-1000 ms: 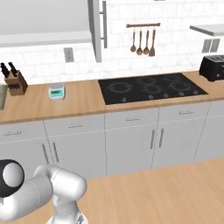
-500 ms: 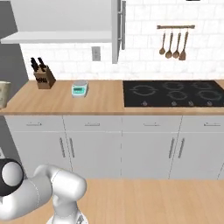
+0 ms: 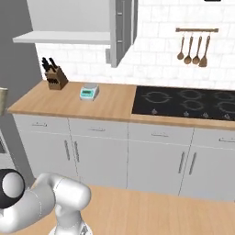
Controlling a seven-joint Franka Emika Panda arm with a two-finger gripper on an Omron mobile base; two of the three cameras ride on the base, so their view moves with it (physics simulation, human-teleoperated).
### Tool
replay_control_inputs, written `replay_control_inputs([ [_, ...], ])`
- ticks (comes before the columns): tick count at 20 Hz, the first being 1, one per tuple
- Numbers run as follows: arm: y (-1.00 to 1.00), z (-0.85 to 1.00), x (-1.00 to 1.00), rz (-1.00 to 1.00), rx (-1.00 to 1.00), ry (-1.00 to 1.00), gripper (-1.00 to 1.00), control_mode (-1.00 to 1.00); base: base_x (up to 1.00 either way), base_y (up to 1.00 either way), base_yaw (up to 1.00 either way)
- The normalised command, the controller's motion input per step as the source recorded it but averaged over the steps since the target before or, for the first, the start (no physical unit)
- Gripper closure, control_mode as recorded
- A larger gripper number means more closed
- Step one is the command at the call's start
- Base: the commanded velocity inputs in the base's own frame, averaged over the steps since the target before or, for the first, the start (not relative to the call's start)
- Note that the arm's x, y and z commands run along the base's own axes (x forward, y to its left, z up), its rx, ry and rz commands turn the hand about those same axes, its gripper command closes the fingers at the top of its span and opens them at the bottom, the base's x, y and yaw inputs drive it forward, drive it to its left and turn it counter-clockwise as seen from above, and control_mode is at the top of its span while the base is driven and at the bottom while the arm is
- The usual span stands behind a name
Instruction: Gather all objects into one cabinet and sort the glasses and bowls to opposite sides.
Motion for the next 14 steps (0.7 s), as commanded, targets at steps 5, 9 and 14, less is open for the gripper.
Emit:
replay_control_inputs([
  [5,0.0,0.0,0.0,0.0,0.0,0.0,1.0,1.0,0.06,-0.41,0.05],
  [9,0.0,0.0,0.0,0.0,0.0,0.0,1.0,1.0,0.01,-1.0,0.18],
  [14,0.0,0.0,0.0,0.0,0.0,0.0,1.0,1.0,0.0,-1.0,0.28],
])
